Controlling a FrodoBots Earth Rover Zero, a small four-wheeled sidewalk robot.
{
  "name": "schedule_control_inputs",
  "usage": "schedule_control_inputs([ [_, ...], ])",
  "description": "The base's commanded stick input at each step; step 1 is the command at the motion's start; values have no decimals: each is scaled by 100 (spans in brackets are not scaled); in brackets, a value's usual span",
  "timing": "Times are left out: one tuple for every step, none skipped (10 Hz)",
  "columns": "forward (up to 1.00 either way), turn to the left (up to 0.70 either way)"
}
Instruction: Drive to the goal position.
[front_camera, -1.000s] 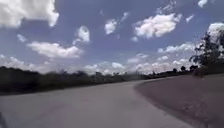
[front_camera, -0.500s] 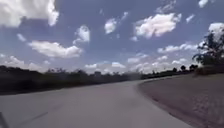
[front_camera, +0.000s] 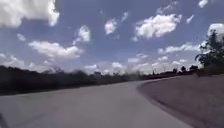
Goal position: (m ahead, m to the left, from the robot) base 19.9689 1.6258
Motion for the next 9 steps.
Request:
schedule_control_inputs([
  [85, 0],
  [85, 0],
  [85, 0],
  [85, 0],
  [85, 0],
  [85, 0],
  [85, 0],
  [85, 0],
  [85, 0],
])
